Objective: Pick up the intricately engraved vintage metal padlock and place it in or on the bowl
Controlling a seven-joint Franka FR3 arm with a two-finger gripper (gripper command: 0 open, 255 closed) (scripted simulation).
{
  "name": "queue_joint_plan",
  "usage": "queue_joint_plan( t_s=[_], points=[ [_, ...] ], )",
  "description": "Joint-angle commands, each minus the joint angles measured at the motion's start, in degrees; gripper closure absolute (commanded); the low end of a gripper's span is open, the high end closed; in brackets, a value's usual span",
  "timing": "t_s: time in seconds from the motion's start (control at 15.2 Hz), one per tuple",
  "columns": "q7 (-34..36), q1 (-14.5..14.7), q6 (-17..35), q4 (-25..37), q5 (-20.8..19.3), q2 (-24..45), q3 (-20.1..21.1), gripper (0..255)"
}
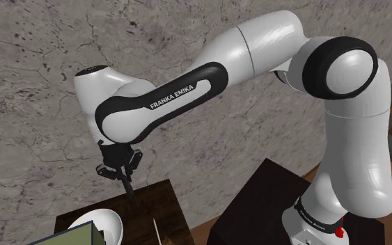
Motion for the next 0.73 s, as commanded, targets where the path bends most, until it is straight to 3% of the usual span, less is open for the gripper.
queue_joint_plan(
  t_s=[0.0,0.4,0.53,0.66],
  points=[
    [1.67,1.89,-2.26,4.52,-0.74,2.33,0.11,255],
    [6.89,10.1,-11.81,24.46,-3.59,12.68,-0.11,255],
    [8.14,13.58,-16.21,33.89,-4.66,17.52,-0.5,255],
    [8.86,18.3,-22.73,48.12,-5.96,24.73,-1.28,255]
  ],
)
